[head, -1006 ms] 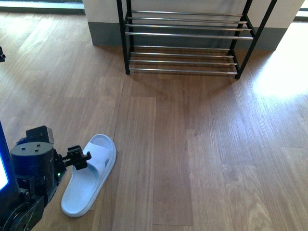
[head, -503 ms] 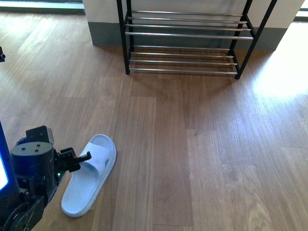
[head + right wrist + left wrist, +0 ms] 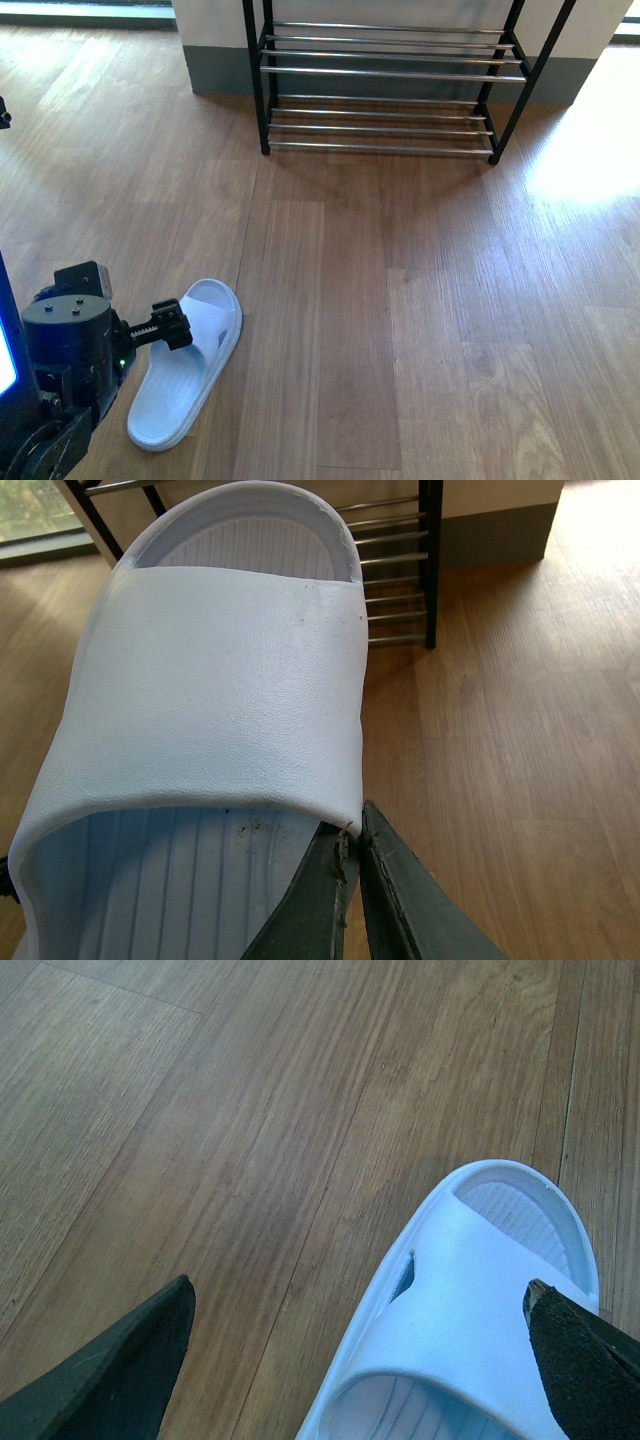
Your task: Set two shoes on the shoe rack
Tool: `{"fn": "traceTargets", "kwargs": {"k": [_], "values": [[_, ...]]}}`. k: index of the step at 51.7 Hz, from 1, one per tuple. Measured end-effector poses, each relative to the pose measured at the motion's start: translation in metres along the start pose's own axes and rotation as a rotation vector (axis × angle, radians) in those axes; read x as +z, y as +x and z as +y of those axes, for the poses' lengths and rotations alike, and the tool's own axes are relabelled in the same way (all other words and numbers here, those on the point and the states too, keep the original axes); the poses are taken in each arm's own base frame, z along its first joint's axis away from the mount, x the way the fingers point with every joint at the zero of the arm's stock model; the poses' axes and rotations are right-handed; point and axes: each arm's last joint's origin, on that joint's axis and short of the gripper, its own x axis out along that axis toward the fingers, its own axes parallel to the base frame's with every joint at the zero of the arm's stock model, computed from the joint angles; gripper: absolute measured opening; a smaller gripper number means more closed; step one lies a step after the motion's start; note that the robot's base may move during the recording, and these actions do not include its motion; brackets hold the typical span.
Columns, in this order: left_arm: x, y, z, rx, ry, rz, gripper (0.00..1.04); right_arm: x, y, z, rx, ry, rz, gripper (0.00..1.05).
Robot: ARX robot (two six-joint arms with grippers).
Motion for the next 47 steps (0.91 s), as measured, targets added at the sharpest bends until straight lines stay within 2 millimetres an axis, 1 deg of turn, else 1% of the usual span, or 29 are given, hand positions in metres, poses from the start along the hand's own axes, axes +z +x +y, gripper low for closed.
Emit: {"fn": "traceTargets", "kwargs": {"k": [2,7,11,35,45,46,47], "values": [[0.0000,0.0000,0.0000,0.000,-0.001,0.000,0.93,0.0000,0.0000,0.0000,0.000,0.000,0.000,0.01],[0.0000,0.0000,0.0000,0.000,0.000,0.000,0.97,0.0000,0.0000,0.0000,0.000,0.000,0.000,0.01],[0.0000,0.0000,0.0000,0.000,0.000,0.000,0.95,0.0000,0.0000,0.0000,0.000,0.000,0.000,0.01],[-0.0001,-0.0001,0.0001,0.001,-0.001,0.000,0.95,0.0000,0.0000,0.0000,0.000,0.000,0.000,0.01],[-0.0026,-0.0040,0.0022,0.008,0.003,0.015,0.95,0.0000,0.0000,0.0000,0.000,0.000,0.000,0.01],[-0.0020,-0.0048,0.0029,0.009,0.005,0.016,0.95,0.0000,0.0000,0.0000,0.000,0.000,0.000,0.01],[0.0021,-0.0097,0.0061,0.010,0.012,0.027,0.95,0.0000,0.0000,0.0000,0.000,0.000,0.000,0.01]]}}
